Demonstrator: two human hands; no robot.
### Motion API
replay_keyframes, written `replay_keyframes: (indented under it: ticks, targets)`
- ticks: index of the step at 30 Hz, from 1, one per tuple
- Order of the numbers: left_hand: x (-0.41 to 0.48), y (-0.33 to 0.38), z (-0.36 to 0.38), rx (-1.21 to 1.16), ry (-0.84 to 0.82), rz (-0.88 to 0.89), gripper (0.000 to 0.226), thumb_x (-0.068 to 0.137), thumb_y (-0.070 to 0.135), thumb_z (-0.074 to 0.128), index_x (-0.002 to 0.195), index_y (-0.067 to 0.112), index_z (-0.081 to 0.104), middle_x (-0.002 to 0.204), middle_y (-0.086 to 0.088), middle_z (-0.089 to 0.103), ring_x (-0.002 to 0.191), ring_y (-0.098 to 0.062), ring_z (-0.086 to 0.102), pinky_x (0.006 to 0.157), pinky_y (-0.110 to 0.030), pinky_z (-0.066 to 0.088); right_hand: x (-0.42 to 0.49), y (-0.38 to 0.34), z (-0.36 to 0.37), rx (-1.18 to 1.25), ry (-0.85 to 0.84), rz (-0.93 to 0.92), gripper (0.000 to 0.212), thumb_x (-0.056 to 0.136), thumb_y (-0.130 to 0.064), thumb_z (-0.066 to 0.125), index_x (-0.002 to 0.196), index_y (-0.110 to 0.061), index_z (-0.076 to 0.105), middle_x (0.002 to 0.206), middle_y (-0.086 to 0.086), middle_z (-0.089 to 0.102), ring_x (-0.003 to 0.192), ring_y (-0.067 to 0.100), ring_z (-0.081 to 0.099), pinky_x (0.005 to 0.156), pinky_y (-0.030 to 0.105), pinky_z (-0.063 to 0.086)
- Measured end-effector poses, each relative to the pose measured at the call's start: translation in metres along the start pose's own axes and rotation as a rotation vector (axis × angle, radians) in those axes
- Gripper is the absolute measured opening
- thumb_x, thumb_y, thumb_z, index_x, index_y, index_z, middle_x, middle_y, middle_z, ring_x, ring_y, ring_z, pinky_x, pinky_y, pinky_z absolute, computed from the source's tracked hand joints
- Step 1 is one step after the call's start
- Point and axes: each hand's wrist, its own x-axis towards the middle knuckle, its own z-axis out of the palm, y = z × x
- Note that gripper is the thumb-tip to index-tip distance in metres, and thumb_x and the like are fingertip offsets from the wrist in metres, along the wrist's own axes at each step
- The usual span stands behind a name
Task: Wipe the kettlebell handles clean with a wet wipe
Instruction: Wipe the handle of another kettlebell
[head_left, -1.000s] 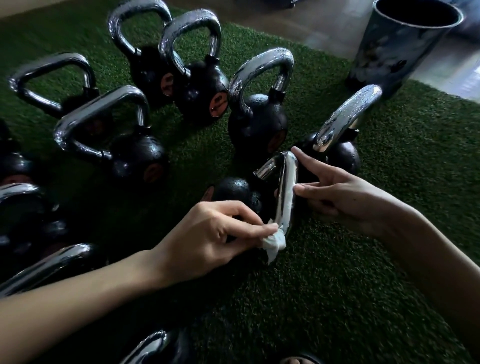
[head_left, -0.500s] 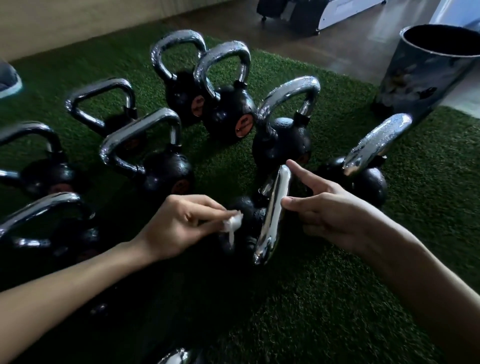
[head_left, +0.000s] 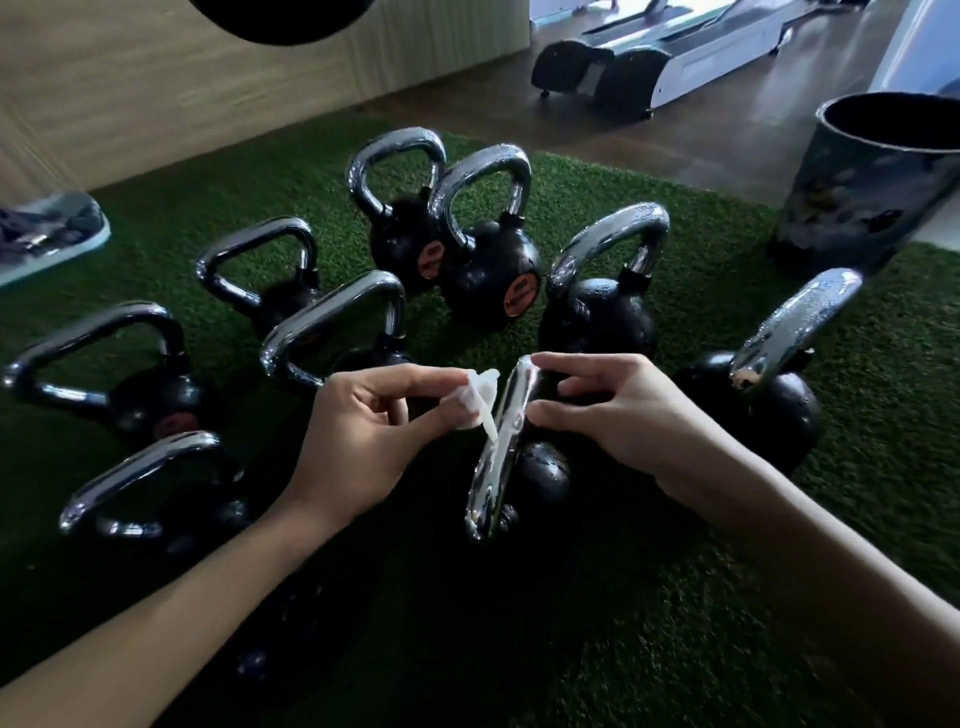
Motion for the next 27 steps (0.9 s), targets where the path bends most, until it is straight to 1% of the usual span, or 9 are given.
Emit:
replay_keyframes:
  ticks: [3, 6, 9, 12, 15, 17, 19, 21, 27]
  targets:
    - [0.002, 0.014, 0.018, 0.031, -0.035, 0.069, 0.018, 0.075, 0.029, 0.084, 0.093, 0.027, 0.082, 0.061, 0.016, 0.068, 0.049, -0.009, 0.031, 0.047, -0.024, 0.025, -0.019, -0.004, -0.018, 0.178, -0.258, -0.095, 0.038, 0.084, -0.044, 0.074, 0.121, -0.035, 0.074, 0.111, -0.009, 0.076, 0.058, 0.001, 0.049, 0.053, 0.017, 0.040]
    - [0.004, 0.024, 0.032, 0.102, -0.078, 0.127, 0.020, 0.074, 0.034, 0.085, 0.093, 0.030, 0.083, 0.044, 0.012, 0.051, 0.045, -0.012, 0.030, 0.045, -0.031, 0.023, -0.027, 0.002, -0.021, 0.315, -0.390, -0.076, 0.037, 0.085, -0.045, 0.071, 0.116, -0.028, 0.077, 0.078, -0.012, 0.068, 0.056, 0.012, 0.034, 0.052, 0.026, 0.025]
    - [0.010, 0.029, 0.041, 0.157, -0.175, 0.217, 0.020, 0.077, 0.028, 0.084, 0.097, 0.030, 0.082, 0.074, 0.014, 0.074, 0.049, -0.003, 0.046, 0.046, -0.024, 0.031, -0.020, 0.016, -0.019, 0.481, -0.363, -0.008, 0.034, 0.084, -0.037, 0.073, 0.111, -0.018, 0.079, 0.066, -0.008, 0.056, 0.052, 0.009, 0.029, 0.054, 0.026, 0.018]
    - [0.018, 0.027, 0.043, 0.305, -0.192, 0.241, 0.038, 0.073, 0.038, 0.089, 0.110, 0.035, 0.078, 0.107, 0.017, 0.073, 0.053, -0.003, 0.050, 0.047, -0.023, 0.038, -0.014, 0.028, -0.020, 0.565, -0.278, 0.042, 0.035, 0.084, -0.033, 0.075, 0.107, -0.007, 0.078, 0.072, -0.003, 0.057, 0.049, 0.006, 0.029, 0.053, 0.024, 0.018]
    - [0.017, 0.024, 0.033, 0.709, -0.176, 0.005, 0.070, 0.054, 0.076, 0.077, 0.121, 0.066, 0.059, 0.114, 0.025, 0.063, 0.064, -0.003, 0.053, 0.065, -0.026, 0.050, -0.015, 0.040, -0.021, 0.438, -0.088, -0.014, 0.029, 0.086, -0.027, 0.079, 0.096, -0.001, 0.076, 0.073, 0.003, 0.060, 0.045, 0.002, 0.035, 0.045, 0.016, 0.024]
    - [0.009, 0.026, 0.031, 0.897, -0.261, -0.141, 0.078, 0.054, 0.078, 0.075, 0.125, 0.076, 0.045, 0.108, 0.029, 0.064, 0.093, -0.004, 0.063, 0.080, -0.030, 0.052, -0.018, 0.049, -0.015, 0.394, -0.009, -0.014, 0.016, 0.086, -0.023, 0.080, 0.087, -0.008, 0.077, 0.066, -0.004, 0.069, 0.050, 0.000, 0.053, 0.050, 0.014, 0.040]
    - [0.007, 0.031, 0.031, 0.899, -0.304, -0.200, 0.076, 0.061, 0.072, 0.078, 0.127, 0.076, 0.042, 0.089, 0.035, 0.061, 0.102, -0.004, 0.062, 0.083, -0.030, 0.051, -0.018, 0.061, -0.003, 0.297, -0.002, -0.041, 0.017, 0.085, -0.032, 0.082, 0.086, -0.016, 0.079, 0.077, 0.005, 0.076, 0.067, 0.009, 0.066, 0.062, 0.029, 0.051]
    - [0.012, 0.034, 0.026, 0.893, -0.351, -0.220, 0.075, 0.061, 0.075, 0.076, 0.127, 0.077, 0.041, 0.086, 0.036, 0.062, 0.093, 0.001, 0.060, 0.083, -0.032, 0.052, -0.014, 0.071, 0.012, 0.173, -0.010, -0.081, 0.018, 0.086, -0.041, 0.080, 0.090, -0.023, 0.080, 0.087, 0.004, 0.076, 0.075, 0.012, 0.071, 0.071, 0.041, 0.057]
    - [0.024, 0.033, 0.002, 0.843, -0.437, -0.236, 0.079, 0.054, 0.079, 0.077, 0.126, 0.076, 0.044, 0.096, 0.031, 0.071, 0.055, 0.017, 0.050, 0.063, -0.026, 0.041, 0.008, 0.077, 0.050, -0.194, -0.088, -0.314, 0.027, 0.078, -0.045, 0.084, 0.102, -0.033, 0.080, 0.096, -0.010, 0.070, 0.085, 0.005, 0.065, 0.077, 0.033, 0.053]
